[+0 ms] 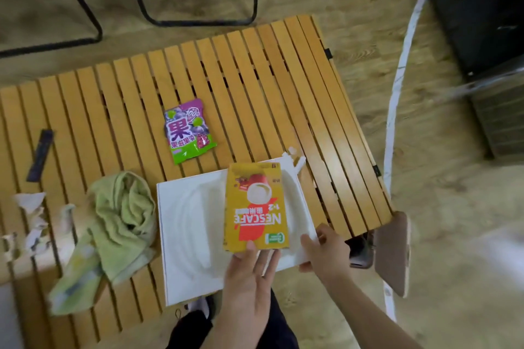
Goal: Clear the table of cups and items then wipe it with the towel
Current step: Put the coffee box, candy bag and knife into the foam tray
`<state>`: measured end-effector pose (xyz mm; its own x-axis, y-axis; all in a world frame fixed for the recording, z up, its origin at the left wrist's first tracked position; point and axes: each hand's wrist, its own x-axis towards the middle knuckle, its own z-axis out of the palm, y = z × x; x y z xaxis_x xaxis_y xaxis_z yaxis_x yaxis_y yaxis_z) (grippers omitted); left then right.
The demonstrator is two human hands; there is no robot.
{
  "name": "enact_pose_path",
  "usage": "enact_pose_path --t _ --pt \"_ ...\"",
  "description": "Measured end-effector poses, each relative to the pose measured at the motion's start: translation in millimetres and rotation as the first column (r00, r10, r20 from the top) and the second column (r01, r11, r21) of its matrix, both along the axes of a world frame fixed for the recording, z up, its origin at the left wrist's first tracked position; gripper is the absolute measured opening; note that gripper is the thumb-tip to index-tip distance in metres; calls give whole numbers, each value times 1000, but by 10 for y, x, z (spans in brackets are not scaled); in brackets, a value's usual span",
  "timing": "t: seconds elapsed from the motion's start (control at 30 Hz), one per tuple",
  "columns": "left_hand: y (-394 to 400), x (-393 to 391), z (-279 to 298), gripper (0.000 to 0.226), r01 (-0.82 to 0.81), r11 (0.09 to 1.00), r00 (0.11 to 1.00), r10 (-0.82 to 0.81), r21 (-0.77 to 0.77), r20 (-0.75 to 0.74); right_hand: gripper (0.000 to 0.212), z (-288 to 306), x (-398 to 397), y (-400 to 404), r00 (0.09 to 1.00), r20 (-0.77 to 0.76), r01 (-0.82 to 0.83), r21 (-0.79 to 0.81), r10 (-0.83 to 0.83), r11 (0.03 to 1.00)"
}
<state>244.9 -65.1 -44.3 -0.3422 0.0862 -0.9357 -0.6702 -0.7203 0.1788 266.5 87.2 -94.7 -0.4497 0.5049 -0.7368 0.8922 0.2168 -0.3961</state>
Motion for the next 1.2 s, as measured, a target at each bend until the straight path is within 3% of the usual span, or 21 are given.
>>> enact_pose_path --t 0.07,0.17,0.27,0.33,0.37,0.4,0.47,0.53,0.57,0.63,0.7,0.83,1.0,1.13,1.2 --pt "57 24 -21 38 10 998 992 -2 -55 130 19 -48 -44 -14 1000 -11 21 13 -21 1000" --pt "55 -88 21 33 153 986 938 -122 -71 325 22 -102 -157 16 1000 -18 24 16 -23 1000" --pt "-128 -263 -9 39 502 865 797 -466 7 383 19 -133 -258 92 1000 19 10 -33 -9 999" --pt "-323 -409 -70 44 734 675 618 -706 68 345 17 -110 -304 100 996 62 -56 -12 57 998" --pt "-423 -507 -101 45 821 568 521 -784 51 337 27 -95 -319 93 989 67 -138 81 133 987" --pt "-520 -614 -138 45 895 446 426 -833 -27 352 36 -87 -329 78 974 43 -226 216 222 950" --pt "-717 -818 -284 43 937 133 272 -859 -324 433 46 -25 -375 -33 898 -86 -350 453 432 820" --pt "-888 -962 -392 37 797 -134 213 -850 -589 482 49 39 -472 -265 756 -103 -486 573 647 660" --pt "-956 -993 -429 31 705 -208 232 -836 -678 498 53 37 -520 -402 679 -53 -562 605 732 564" --pt "-1099 -1026 -481 18 544 -243 321 -824 -803 467 70 -38 -593 -645 512 56 -701 604 857 379" --pt "-1237 -1064 -509 11 435 -289 326 -832 -853 449 88 -114 -645 -745 418 158 -794 542 895 276" --pt "-1631 -1130 -482 10 399 -407 295 -791 -822 535 79 -162 -668 -651 429 247 -816 519 869 255" --pt "-2237 -1190 -352 7 364 -405 429 -727 -839 537 55 -129 -952 -743 360 71 -677 706 930 208" --pt "-2828 -1263 -271 11 416 -428 532 -601 -802 597 44 -214 -1681 -1176 383 -39 -614 736 923 286" --pt "-3097 -1278 -246 10 447 -388 581 -559 -806 592 51 -293 -2040 -1438 300 41 -695 693 953 189"
